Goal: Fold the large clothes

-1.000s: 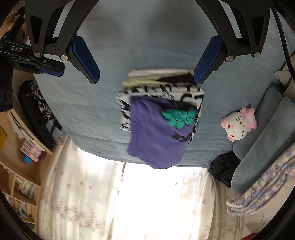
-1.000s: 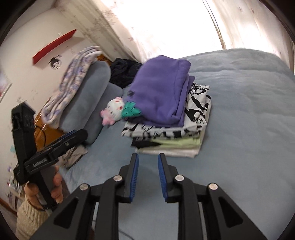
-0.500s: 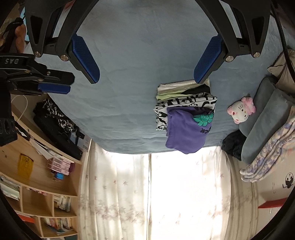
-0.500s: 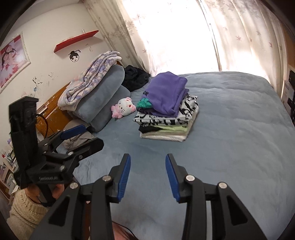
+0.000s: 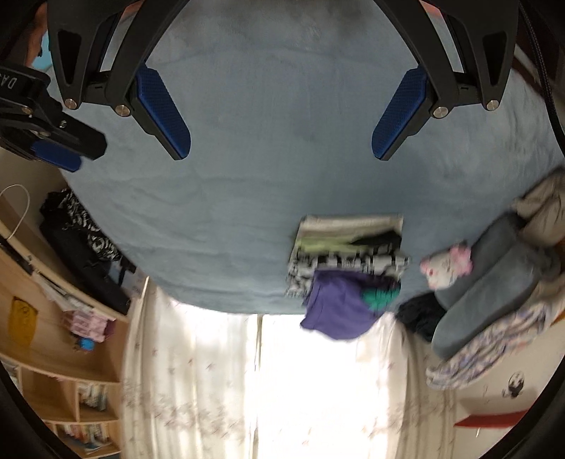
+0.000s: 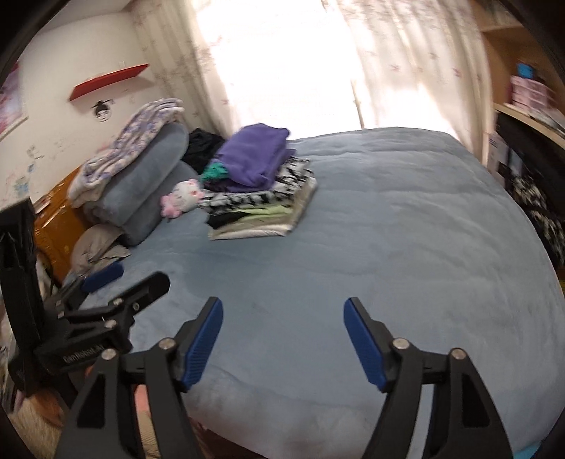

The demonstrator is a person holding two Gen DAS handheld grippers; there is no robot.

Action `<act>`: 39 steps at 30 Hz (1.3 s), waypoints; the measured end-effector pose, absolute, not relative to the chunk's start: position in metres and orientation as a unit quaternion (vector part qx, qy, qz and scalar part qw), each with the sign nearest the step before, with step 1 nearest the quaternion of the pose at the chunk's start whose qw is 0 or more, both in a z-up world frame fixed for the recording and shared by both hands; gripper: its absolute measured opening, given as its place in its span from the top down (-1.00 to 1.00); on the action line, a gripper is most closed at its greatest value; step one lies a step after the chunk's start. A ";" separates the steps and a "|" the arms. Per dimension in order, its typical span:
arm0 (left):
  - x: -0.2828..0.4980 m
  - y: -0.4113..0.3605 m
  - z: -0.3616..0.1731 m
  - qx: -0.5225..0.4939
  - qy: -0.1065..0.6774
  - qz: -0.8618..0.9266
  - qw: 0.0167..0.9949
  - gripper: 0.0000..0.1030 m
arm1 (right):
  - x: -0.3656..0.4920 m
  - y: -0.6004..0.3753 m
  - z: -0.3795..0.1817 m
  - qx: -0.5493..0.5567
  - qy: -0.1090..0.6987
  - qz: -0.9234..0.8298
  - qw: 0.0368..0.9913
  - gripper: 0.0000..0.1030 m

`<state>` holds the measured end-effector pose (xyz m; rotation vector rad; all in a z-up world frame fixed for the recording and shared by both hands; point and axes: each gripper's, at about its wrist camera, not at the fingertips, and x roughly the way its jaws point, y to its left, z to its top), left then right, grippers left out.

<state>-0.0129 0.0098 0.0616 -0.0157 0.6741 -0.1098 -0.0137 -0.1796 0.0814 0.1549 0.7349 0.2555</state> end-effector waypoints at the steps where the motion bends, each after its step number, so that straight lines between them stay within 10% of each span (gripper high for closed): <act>1: -0.015 0.007 0.049 -0.012 0.341 -0.053 0.939 -0.98 | -0.015 -0.181 0.074 0.075 0.358 0.112 0.924 -0.47; 39: -0.022 0.013 -0.018 -0.025 0.389 -0.023 0.921 -0.97 | -0.039 -0.163 -0.004 0.078 0.360 0.026 0.929 -0.50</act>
